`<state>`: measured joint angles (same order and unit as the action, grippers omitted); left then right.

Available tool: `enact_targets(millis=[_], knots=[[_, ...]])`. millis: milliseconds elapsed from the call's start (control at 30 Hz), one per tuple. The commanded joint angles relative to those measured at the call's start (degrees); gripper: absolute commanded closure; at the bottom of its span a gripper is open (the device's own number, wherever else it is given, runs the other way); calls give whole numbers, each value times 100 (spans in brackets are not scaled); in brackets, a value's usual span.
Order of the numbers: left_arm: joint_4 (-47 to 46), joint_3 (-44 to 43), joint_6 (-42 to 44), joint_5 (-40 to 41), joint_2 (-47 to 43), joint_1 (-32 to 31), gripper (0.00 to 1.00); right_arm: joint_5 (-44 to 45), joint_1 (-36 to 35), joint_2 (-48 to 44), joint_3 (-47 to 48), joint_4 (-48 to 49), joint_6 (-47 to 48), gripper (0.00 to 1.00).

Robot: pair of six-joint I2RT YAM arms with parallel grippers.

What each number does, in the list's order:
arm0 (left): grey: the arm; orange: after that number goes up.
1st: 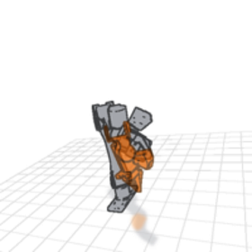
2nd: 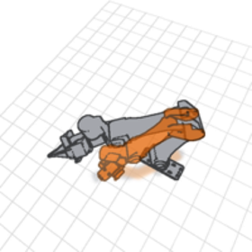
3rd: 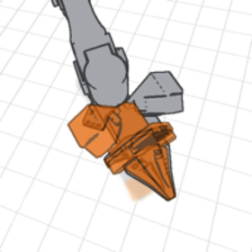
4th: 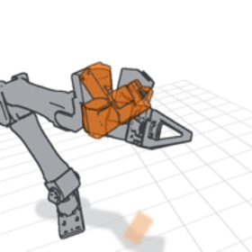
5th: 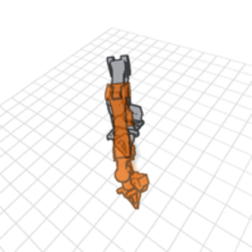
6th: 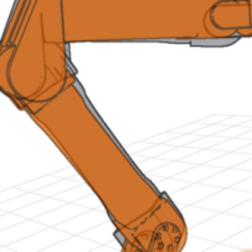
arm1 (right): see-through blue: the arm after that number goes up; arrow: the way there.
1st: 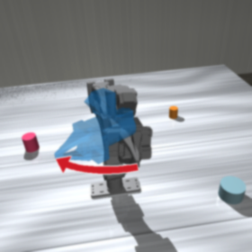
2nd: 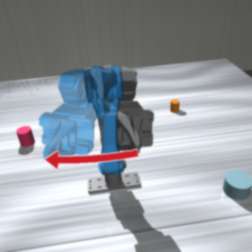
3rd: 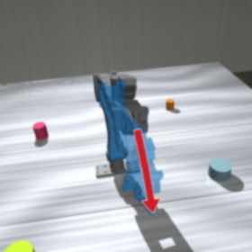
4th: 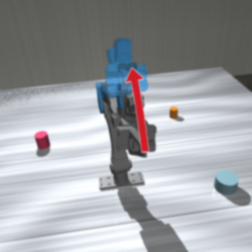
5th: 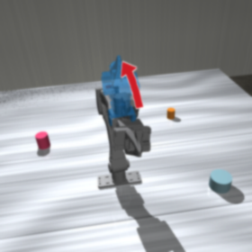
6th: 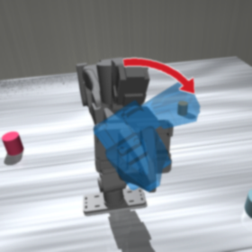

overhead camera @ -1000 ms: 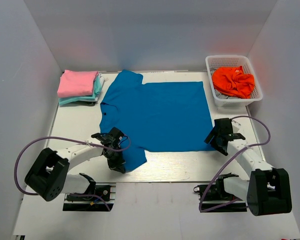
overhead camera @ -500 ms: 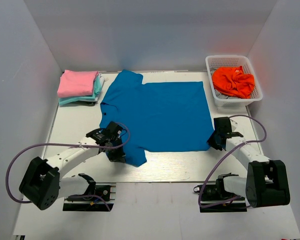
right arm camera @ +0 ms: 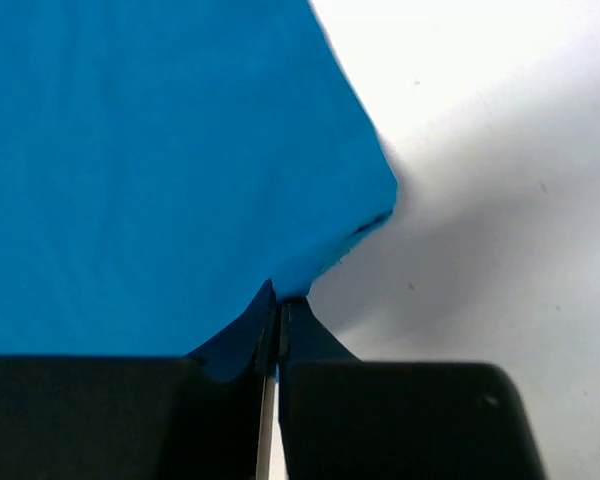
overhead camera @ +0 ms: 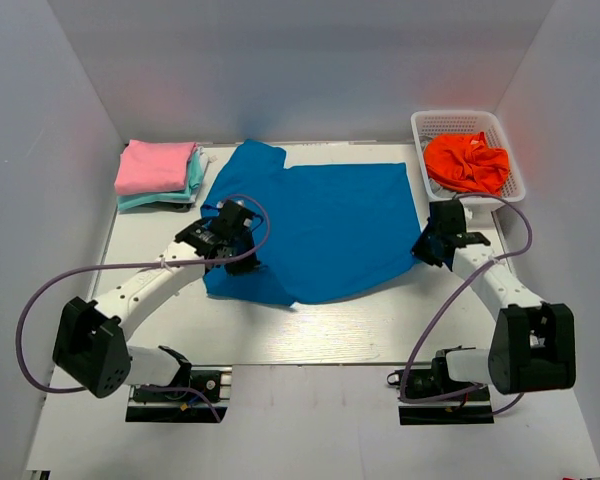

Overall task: Fold and stack the t-shirts
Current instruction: Fold the flattened tshirt in 1/3 of the way

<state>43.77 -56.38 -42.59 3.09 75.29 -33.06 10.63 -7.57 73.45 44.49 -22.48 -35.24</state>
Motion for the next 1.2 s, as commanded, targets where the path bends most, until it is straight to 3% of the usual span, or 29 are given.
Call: enact_targets(millis=[0,300,633,833,900,967,1000,1033,1067,1100,1133,1167], knots=[[-61,-540,102,990,64,97,100,-53,-7,283,507,-2,123,100],[-246,-1630,304,2362,846,370,100,105,19,1241,1772,-186,246,100],[-1660,-2166,1287,2635,1680,879,100,623,10,2320,2975,-345,273,100],[-1960,-2509,1525,2618,2374,1188,100,1019,28,2894,3592,-599,132,100],[-2013,-2781,1596,2557,2630,1363,100,1046,19,3017,3689,-617,132,86],[-2013,-3105,1684,2442,3024,1433,98,1046,19,3114,3900,-661,193,61],[-1960,-3220,1736,2389,3149,1486,87,1037,-7,3131,3996,-722,237,56],[-1873,-3343,1736,2389,3254,1487,54,994,-7,3097,4032,-714,307,53],[-1794,-3588,1736,2389,3351,1539,31,985,-16,3053,4059,-731,316,43],[-1723,-3678,1736,2389,3413,1539,13,880,-42,3018,4041,-653,447,40],[-1723,-3739,1736,2389,3475,1539,1,783,-51,2843,3946,-592,483,37],[-1723,-3801,1736,2389,3475,1591,0,643,-60,2772,3762,-530,501,33]])
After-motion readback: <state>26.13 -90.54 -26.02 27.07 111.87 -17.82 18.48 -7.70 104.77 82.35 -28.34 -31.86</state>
